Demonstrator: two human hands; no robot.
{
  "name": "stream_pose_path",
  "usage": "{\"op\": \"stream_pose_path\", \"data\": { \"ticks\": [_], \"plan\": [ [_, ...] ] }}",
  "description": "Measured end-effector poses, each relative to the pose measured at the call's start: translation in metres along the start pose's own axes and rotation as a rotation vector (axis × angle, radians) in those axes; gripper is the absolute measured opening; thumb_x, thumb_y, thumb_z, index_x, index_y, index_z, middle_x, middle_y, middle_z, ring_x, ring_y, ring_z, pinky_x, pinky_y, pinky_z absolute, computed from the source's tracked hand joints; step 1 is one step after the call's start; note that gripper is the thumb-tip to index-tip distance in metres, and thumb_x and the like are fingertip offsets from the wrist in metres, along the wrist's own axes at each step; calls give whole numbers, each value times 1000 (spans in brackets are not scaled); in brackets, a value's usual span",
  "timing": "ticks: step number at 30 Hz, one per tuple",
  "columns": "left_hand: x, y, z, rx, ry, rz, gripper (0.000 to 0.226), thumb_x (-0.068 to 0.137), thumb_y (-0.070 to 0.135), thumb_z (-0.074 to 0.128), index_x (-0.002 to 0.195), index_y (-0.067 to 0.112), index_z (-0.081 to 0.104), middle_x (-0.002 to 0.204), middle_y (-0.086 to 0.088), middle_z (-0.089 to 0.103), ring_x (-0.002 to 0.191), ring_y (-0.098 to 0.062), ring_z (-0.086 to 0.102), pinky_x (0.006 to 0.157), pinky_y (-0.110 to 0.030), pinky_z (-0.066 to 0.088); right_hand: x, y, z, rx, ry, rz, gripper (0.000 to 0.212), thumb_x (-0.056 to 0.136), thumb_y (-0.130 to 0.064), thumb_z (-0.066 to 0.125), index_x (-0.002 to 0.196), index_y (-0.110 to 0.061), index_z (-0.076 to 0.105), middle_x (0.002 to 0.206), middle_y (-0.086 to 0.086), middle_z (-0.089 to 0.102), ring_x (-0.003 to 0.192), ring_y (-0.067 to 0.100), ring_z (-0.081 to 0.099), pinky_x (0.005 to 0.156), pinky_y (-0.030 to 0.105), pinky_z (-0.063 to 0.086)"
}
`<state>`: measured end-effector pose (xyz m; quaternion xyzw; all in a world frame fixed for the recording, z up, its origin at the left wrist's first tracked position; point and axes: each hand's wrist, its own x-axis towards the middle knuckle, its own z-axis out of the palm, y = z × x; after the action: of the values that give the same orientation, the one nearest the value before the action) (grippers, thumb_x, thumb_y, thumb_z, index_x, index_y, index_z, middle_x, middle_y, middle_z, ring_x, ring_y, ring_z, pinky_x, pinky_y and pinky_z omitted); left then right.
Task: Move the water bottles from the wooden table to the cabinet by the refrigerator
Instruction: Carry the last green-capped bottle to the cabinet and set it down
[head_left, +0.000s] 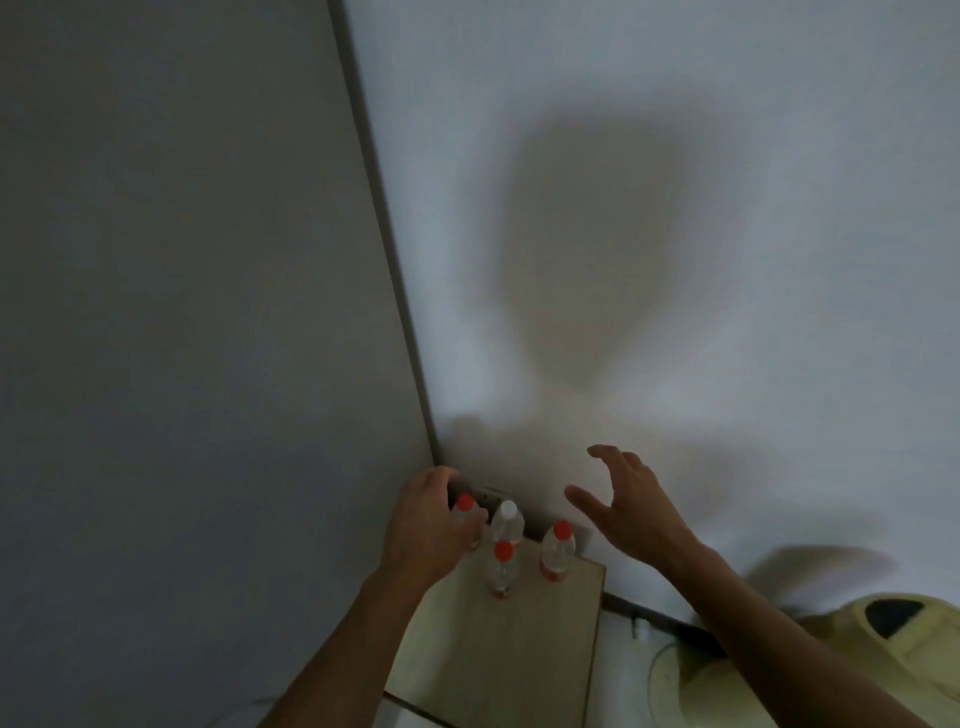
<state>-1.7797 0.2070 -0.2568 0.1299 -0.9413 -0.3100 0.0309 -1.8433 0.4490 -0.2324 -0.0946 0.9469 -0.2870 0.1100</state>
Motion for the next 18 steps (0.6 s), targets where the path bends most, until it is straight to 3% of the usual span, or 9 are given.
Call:
{"op": "stream_pose_path", "data": {
  "ticks": [7,18],
  "plan": [
    [4,26,-12,19,29,-2,57,81,46,71,127,19,53,129,-2,52,119,-20,49,99,-28,40,8,-2,-21,44,2,-62,69,87,-58,57,144,-26,34,149,7,38,128,24,46,105,43,43],
    [29,93,14,20,-59,138,55,82,47,68,128,21,52,132,0,50,123,-20,47,101,-33,42,-9,34,-65,55,139,-2,66,89,-55,56,143,-23,37,147,6,43,130,20,45,105,35,40]
  ]
}}
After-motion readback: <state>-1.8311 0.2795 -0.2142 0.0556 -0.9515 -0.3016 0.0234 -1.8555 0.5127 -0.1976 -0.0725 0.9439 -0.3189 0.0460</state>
